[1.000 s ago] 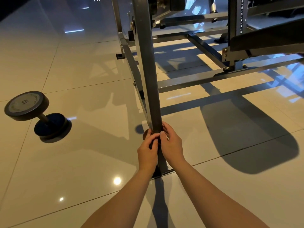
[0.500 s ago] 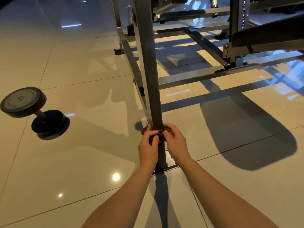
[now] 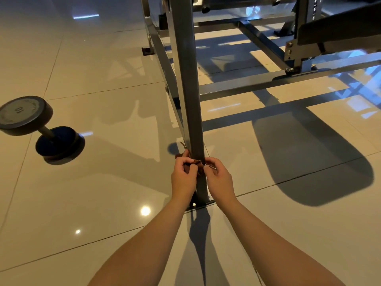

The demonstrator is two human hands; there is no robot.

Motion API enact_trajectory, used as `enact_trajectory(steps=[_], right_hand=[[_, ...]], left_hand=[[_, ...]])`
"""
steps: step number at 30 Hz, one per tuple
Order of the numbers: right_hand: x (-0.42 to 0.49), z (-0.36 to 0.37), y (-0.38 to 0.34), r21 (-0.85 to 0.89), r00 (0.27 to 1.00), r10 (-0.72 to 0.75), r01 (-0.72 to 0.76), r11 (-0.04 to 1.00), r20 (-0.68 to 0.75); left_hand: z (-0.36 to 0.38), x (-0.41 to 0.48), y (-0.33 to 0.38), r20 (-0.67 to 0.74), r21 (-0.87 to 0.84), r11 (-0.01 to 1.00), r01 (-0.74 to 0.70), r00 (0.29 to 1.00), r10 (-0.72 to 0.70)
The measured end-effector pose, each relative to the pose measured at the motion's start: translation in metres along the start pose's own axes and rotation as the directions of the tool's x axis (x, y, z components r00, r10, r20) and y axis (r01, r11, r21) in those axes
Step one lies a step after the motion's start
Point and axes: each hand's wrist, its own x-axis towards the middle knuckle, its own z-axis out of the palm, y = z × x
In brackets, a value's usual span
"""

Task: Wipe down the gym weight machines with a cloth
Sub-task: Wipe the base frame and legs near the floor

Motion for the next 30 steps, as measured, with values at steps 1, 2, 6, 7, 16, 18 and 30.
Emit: enact_trajectory(steps=[1,2,6,7,16,18,30], right_hand=[[-0.001,0.0,0.0,-0.003,1.0,-0.002,0.002,1.0,0.002],[-0.001,0.001,0.001,0.002,1.0,0.002,-0.002,1.0,0.003],[-0.004,-0.001,0.011,-0.007,0.999,0.03,-0.03,1.0,0.034],[-0.004,-0.002,0.013,-0.025,0.999,0.033,-0.032,0.999,0.042],[-0.006,-0.014,-0.016,0.11,0.994,0.023,-0.035,0.993,0.106],[-0.006,-0.016,-0.032,0.177,0.986,0.027,-0.056,0.983,0.164],[0.025,-0.046,-0.076,0.165,1.0,-0.022,0.02,0.986,0.012]], left_hand=[[0.001,-0.005,-0.007,0.003,0.02,0.999,0.041,0.999,-0.041],[0.002,-0.011,-0.014,0.01,0.047,0.995,0.085,0.996,-0.086],[0.005,-0.021,-0.024,-0.014,0.038,0.982,0.183,0.983,-0.183],[0.005,-0.021,-0.021,-0.025,0.044,0.984,0.174,0.985,-0.173],[0.013,-0.026,0.051,-0.136,0.09,0.994,-0.064,0.988,0.076],[0.018,-0.031,0.063,-0.149,0.061,0.998,-0.023,0.988,0.031],[0.029,-0.047,0.113,-0.218,0.2,0.976,0.09,0.975,-0.045]])
